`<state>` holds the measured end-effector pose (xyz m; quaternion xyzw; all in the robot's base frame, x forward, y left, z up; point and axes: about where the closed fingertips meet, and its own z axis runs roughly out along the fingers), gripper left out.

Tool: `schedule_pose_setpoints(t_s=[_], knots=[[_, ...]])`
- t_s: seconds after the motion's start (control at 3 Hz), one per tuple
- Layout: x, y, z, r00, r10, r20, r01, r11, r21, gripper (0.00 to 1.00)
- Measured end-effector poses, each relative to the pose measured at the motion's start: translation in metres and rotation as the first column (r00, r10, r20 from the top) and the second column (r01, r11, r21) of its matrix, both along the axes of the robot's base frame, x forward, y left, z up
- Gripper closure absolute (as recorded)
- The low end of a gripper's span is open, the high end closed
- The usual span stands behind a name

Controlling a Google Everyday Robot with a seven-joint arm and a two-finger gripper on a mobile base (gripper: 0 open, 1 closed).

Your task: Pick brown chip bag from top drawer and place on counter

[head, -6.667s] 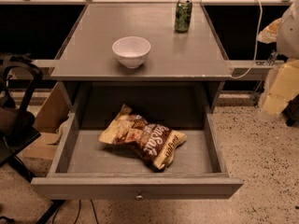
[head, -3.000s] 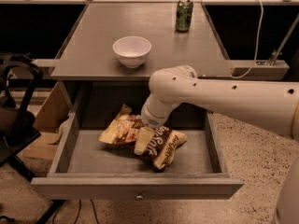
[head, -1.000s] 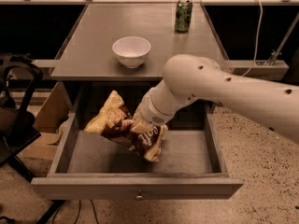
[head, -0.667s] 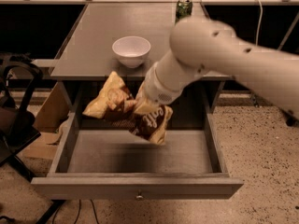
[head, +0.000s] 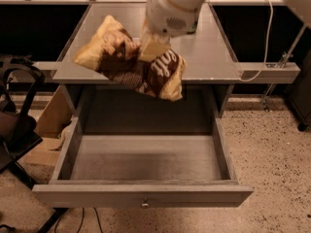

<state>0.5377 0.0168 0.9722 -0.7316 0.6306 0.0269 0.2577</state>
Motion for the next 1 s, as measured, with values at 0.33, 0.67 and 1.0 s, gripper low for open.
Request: schedule_pose_setpoints(t_s=[0.33,0.67,1.0], knots=[[-0.002,0.004,0.072,0.9989,-0.012,0.045,0.014,0.999,-0.041,1.0],[-0.009,0.011,0.105,0.9976,0.015,0.067,-0.013,0.999,-0.029,1.0],[-0.009,0.011,0.106,0.9973,0.012,0.072,-0.01,1.0,-0.026,1.0]])
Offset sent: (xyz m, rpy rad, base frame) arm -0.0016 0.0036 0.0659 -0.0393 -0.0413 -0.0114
